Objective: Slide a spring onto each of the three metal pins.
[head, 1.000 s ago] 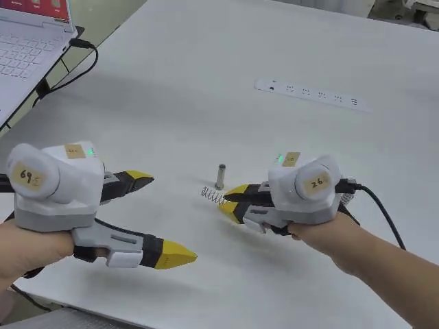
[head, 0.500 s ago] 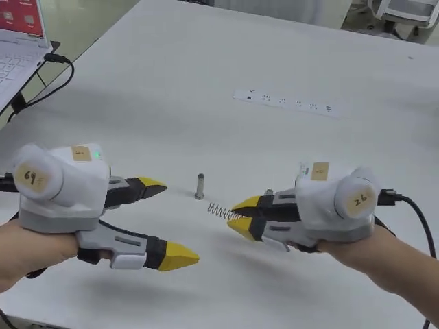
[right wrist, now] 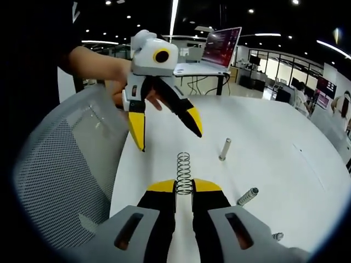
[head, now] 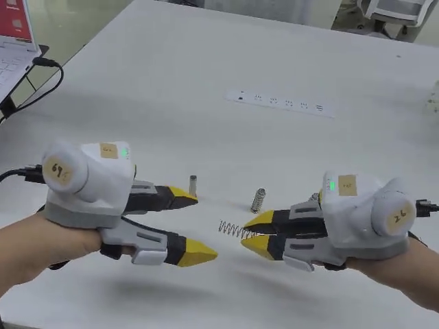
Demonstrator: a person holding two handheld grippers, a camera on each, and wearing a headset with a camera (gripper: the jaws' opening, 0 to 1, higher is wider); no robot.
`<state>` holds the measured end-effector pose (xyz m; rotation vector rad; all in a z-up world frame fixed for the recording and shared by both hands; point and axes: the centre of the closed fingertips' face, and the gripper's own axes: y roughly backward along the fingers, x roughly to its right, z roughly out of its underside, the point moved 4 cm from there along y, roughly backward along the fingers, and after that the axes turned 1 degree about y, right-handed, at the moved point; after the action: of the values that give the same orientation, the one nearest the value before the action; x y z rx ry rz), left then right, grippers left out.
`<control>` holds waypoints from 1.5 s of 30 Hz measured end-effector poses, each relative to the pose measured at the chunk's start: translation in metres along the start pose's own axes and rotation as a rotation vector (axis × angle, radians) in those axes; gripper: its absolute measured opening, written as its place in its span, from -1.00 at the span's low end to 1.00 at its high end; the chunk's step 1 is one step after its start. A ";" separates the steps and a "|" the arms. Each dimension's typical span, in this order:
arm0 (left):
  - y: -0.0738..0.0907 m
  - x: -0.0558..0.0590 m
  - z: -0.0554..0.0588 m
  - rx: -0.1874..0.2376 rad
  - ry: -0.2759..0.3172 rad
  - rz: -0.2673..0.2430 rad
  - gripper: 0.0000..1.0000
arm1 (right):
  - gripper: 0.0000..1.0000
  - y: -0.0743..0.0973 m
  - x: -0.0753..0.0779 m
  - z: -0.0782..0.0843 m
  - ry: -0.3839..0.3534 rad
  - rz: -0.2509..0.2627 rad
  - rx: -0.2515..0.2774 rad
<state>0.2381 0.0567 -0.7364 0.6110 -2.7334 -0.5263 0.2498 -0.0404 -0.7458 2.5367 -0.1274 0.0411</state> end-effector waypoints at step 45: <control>-0.027 0.023 -0.012 0.040 -0.044 0.123 -0.88 | -0.84 0.015 -0.014 -0.008 0.013 -0.064 0.037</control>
<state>0.2318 0.0202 -0.7327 0.4419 -2.8067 -0.4617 0.2348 -0.0472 -0.7313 2.5749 -0.0404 0.0346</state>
